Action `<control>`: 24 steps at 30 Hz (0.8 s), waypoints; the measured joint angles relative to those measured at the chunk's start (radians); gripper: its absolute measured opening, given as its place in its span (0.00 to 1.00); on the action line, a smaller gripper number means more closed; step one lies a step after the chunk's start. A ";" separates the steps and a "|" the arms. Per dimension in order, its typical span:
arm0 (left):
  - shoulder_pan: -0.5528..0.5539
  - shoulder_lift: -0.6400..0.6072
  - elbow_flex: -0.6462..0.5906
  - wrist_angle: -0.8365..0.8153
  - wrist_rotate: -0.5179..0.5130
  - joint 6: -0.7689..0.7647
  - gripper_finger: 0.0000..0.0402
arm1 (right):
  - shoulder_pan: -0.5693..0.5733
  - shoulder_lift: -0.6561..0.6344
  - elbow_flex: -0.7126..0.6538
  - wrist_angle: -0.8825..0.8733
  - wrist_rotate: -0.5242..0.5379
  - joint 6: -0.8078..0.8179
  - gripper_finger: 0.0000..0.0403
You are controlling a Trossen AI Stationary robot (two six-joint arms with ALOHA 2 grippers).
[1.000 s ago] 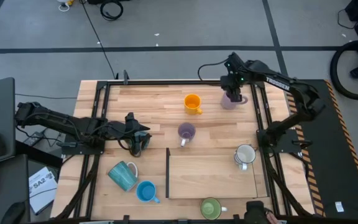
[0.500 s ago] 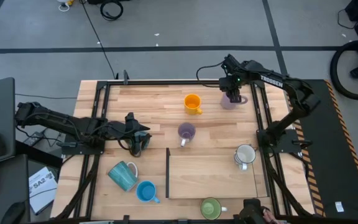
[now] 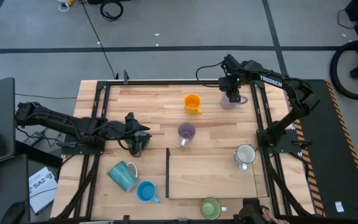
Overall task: Place coffee mugs
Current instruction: Put the top right purple mug on the shelf
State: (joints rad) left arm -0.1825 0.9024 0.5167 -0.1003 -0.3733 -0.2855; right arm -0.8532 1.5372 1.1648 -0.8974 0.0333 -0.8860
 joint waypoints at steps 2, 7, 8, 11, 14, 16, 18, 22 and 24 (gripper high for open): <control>0.000 0.000 0.000 0.000 0.000 0.000 0.44 | 0.000 0.000 0.000 0.000 -0.001 0.000 0.39; 0.000 0.000 0.000 0.000 0.000 0.000 0.44 | 0.000 0.000 0.000 0.000 -0.015 0.000 0.39; 0.000 0.000 0.000 0.000 0.000 0.000 0.44 | 0.000 0.000 0.000 0.000 -0.026 0.000 0.39; 0.000 0.000 0.000 0.000 0.000 0.000 0.44 | 0.000 0.000 0.000 -0.001 -0.039 0.000 0.39; 0.000 0.000 0.000 0.000 0.000 0.000 0.44 | -0.001 0.000 0.000 -0.013 -0.070 -0.001 0.39; 0.000 0.000 0.000 0.000 0.000 0.000 0.44 | -0.001 -0.003 -0.011 -0.013 -0.080 -0.002 0.39; 0.000 0.000 0.000 0.000 0.000 0.000 0.44 | 0.000 -0.003 -0.028 -0.014 -0.079 -0.001 0.39; 0.000 0.000 0.000 0.000 0.000 0.000 0.44 | 0.000 0.000 -0.050 -0.032 -0.078 0.000 0.39; 0.000 0.000 0.000 0.000 0.000 0.000 0.44 | 0.000 0.000 -0.050 -0.027 -0.076 0.000 0.39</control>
State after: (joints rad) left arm -0.1825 0.9024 0.5167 -0.1005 -0.3733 -0.2855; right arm -0.8536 1.5368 1.1145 -0.9244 -0.0429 -0.8860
